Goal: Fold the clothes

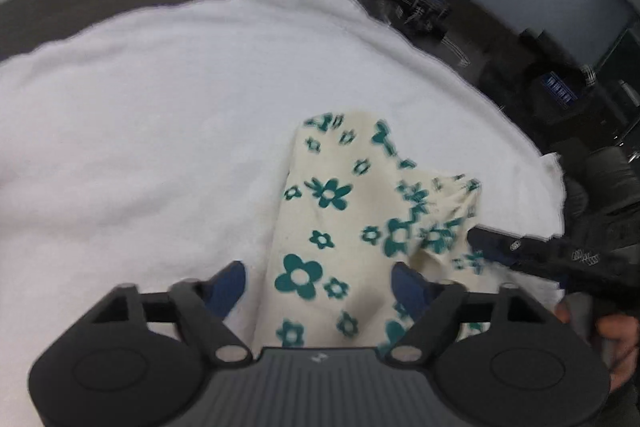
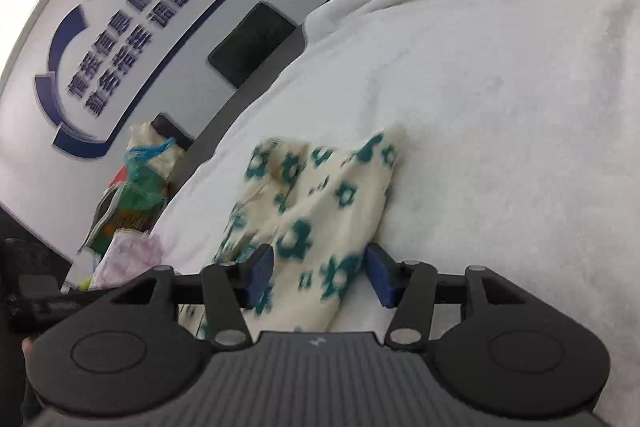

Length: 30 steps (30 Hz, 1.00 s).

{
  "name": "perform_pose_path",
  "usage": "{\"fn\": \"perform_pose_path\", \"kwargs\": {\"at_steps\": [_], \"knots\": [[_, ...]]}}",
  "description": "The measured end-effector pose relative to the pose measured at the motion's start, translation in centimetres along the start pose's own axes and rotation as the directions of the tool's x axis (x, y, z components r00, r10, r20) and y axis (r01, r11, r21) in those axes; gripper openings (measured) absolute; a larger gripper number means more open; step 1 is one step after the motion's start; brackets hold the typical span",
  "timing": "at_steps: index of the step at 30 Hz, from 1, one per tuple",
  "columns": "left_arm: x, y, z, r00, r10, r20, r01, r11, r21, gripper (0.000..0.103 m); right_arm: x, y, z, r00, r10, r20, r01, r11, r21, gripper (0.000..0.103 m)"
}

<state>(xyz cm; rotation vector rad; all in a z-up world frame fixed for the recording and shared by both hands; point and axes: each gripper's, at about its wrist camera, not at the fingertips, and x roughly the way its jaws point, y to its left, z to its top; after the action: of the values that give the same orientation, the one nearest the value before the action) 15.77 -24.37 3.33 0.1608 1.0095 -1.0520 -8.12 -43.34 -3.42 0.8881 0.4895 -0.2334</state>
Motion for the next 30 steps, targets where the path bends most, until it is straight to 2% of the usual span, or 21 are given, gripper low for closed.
{"fn": "perform_pose_path", "kwargs": {"at_steps": [2, 4, 5, 6, 7, 8, 11, 14, 16, 18, 20, 21, 23, 26, 28, 30], "knots": [[0.6, -0.2, 0.1, 0.999, -0.016, 0.038, 0.016, 1.000, 0.016, 0.053, 0.9, 0.0, 0.7, 1.000, -0.005, 0.007, 0.005, 1.000, 0.014, 0.048], [1.3, 0.0, 0.4, 0.998, -0.014, 0.053, 0.016, 0.999, -0.035, 0.047, 2.1, 0.1, 1.3, 1.000, -0.025, 0.010, 0.025, 1.000, 0.009, 0.038], [1.6, 0.0, 0.5, 0.998, -0.009, 0.060, 0.012, 0.998, -0.054, 0.037, 2.6, 0.2, 1.5, 0.999, -0.039, 0.011, 0.039, 0.999, -0.002, 0.025], [1.9, -0.1, 0.6, 0.998, -0.002, 0.066, 0.007, 0.997, -0.072, 0.014, 3.0, 0.5, 1.5, 0.999, -0.050, 0.009, 0.050, 0.998, -0.025, 0.013], [2.0, -0.2, 0.5, 0.997, 0.000, 0.074, 0.006, 0.997, -0.071, 0.005, 3.2, 1.0, 1.6, 0.999, -0.049, 0.008, 0.050, 0.997, -0.059, 0.011], [2.0, -0.3, 0.3, 0.997, 0.000, 0.082, 0.005, 0.998, -0.068, 0.004, 3.5, 1.6, 1.5, 0.999, -0.045, 0.010, 0.046, 0.994, -0.098, 0.009], [-0.6, -1.1, -1.3, 0.978, 0.014, 0.207, -0.012, 1.000, -0.015, 0.003, 2.8, 4.2, 1.0, 0.998, -0.019, 0.054, 0.033, 0.966, -0.258, 0.008], [-4.8, -1.6, -3.1, 0.937, 0.056, 0.345, -0.047, 0.998, -0.033, 0.003, 2.6, 8.2, 0.1, 0.997, 0.035, 0.068, -0.003, 0.904, -0.427, 0.007], [-8.1, -2.2, -4.7, 0.899, 0.111, 0.424, -0.097, 0.994, -0.054, 0.003, 2.6, 11.2, -0.6, 0.994, 0.081, 0.070, -0.032, 0.846, -0.533, 0.007], [-11.4, -2.9, -6.2, 0.854, 0.161, 0.495, -0.142, 0.987, -0.076, 0.003, 2.1, 14.6, -1.4, 0.988, 0.139, 0.066, -0.066, 0.772, -0.632, 0.007], [-14.7, -3.5, -7.7, 0.801, 0.209, 0.561, -0.184, 0.978, -0.101, 0.003, 1.4, 18.0, -2.0, 0.978, 0.198, 0.057, -0.100, 0.698, -0.709, 0.007], [-15.6, -3.5, -7.8, 0.786, 0.243, 0.568, -0.206, 0.970, -0.129, 0.003, 1.1, 19.6, -2.0, 0.975, 0.218, 0.048, -0.114, 0.671, -0.733, 0.007], [-17.0, -3.4, -7.8, 0.760, 0.314, 0.569, -0.249, 0.949, -0.191, 0.003, 1.5, 22.1, -1.4, 0.972, 0.235, 0.019, -0.140, 0.641, -0.755, 0.007], [-15.4, -1.8, -6.3, 0.736, 0.450, 0.505, -0.367, 0.893, -0.261, 0.004, 4.6, 24.7, 0.1, 0.978, 0.201, -0.050, -0.166, 0.618, -0.768, 0.007], [-13.6, 1.0, -5.6, 0.783, 0.465, 0.412, -0.347, 0.878, -0.331, 0.011, 8.7, 25.1, 1.1, 0.991, 0.108, -0.079, -0.130, 0.647, -0.751, 0.007], [-11.7, 3.8, -4.9, 0.830, 0.461, 0.312, -0.325, 0.856, -0.402, 0.018, 13.1, 24.8, 1.8, 0.993, -0.012, -0.122, -0.081, 0.680, -0.729, 0.011]]}}
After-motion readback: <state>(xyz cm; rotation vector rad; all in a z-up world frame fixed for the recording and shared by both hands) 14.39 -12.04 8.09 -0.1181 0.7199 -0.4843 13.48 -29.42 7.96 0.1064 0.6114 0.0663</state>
